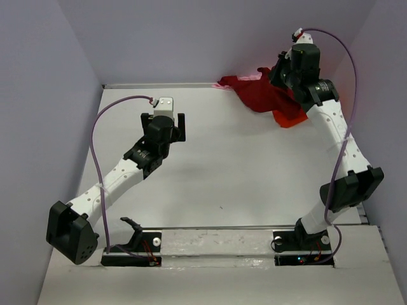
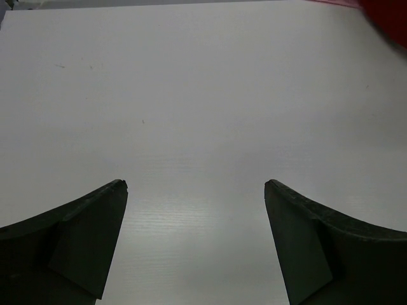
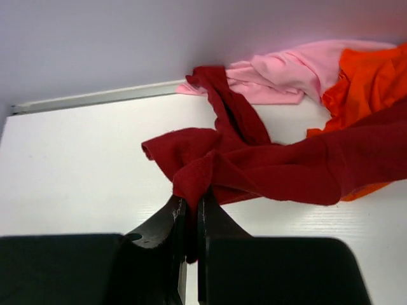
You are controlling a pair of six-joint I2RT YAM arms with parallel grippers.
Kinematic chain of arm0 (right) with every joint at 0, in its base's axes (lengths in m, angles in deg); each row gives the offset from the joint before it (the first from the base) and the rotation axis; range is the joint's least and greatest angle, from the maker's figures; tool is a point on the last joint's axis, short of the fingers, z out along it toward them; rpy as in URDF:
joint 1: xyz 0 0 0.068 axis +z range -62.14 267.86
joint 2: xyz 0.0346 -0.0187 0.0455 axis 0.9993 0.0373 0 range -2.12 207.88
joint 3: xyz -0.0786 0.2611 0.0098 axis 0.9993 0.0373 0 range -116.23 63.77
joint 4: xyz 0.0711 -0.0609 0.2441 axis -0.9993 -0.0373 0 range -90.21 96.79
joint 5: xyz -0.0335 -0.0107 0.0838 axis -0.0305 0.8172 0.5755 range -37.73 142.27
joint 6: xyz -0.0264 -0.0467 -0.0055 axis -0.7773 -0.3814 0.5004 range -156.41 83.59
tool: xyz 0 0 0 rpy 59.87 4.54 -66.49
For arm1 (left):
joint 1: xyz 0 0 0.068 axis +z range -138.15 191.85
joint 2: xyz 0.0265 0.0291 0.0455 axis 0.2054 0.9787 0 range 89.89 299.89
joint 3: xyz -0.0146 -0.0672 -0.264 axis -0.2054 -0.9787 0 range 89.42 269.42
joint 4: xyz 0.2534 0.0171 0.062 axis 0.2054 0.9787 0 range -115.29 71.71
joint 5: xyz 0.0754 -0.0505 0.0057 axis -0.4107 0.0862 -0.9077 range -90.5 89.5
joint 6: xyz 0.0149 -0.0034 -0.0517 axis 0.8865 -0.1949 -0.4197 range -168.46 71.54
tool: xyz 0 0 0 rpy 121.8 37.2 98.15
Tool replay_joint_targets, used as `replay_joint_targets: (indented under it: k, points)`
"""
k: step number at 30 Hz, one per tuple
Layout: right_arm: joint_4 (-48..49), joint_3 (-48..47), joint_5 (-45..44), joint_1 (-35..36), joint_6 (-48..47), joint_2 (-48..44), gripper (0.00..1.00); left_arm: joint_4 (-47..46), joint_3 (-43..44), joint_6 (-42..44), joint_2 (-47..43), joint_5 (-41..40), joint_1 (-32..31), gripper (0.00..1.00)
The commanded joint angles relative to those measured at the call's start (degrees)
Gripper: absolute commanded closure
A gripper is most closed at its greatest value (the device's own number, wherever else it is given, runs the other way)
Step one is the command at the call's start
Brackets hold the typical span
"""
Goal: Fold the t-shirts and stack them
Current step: Pick up the crumpled T-shirt from the corner of the board, then move the crumpled T-shirt to the center of the board.
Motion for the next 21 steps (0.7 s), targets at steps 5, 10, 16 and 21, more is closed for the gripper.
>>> replay_joint_targets:
  k: [5,10,16,21]
  points:
    - [-4.1,-9.2,11.0,1.3,-3.4,-6.8,1.00,-0.8,0.2,0.1,-2.3,-1.4,0.1,0.01]
    - [-8.8,-21.6,20.4,1.3,-2.6,-6.6,1.00,-1.1,0.0,0.1,-2.6,-2.0,0.1,0.01]
    - [-8.8,-28.2,30.3,1.9,1.4,-9.0,1.00,-1.7,-0.5,0.1,-3.1,-3.5,0.1,0.01]
    - [-7.2,-26.8,34.4,1.9,2.8,-13.2,1.00,-2.2,-0.9,0.2,-3.3,-4.4,0.0,0.01]
